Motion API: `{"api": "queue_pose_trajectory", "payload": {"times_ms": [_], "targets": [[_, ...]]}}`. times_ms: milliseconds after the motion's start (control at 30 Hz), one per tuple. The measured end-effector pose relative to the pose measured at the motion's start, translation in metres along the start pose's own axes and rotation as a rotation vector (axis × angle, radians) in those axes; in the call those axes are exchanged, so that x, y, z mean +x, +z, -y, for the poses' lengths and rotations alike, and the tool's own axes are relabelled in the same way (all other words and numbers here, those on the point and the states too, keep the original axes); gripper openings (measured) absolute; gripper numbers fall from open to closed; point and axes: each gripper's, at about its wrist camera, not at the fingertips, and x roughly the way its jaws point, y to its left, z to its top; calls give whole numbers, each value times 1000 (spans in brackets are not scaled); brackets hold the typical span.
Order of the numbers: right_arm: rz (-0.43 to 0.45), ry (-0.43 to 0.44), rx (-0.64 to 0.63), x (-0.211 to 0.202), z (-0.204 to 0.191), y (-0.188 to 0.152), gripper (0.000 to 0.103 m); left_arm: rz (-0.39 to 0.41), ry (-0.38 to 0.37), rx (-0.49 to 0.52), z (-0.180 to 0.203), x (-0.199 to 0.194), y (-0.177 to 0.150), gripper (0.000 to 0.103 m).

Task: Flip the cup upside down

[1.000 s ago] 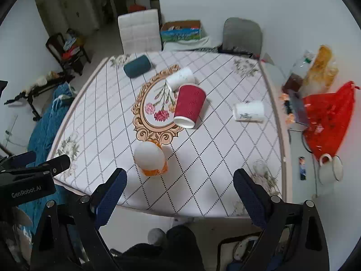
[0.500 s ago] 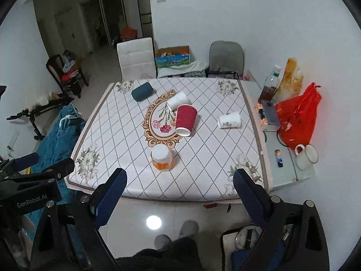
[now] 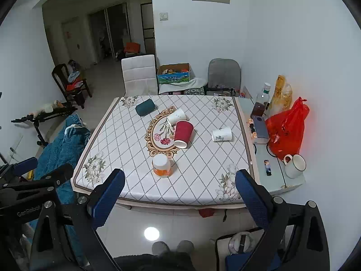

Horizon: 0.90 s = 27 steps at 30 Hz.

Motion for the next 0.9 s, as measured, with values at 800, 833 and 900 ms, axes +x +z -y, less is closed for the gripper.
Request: {"api": "queue_pose_trajectory", "payload": {"times_ms": [800,833,900], "targets": [[-27,25,-5,3,15,5,100,35,33,-26,8,-22,-8,98],[-28,25,-6,3,15,5,100,41,32,-28,8,-24,-8,98],[-28,26,-6,3,15,6,100,48,31,-28,8,-25,-8,103]]}}
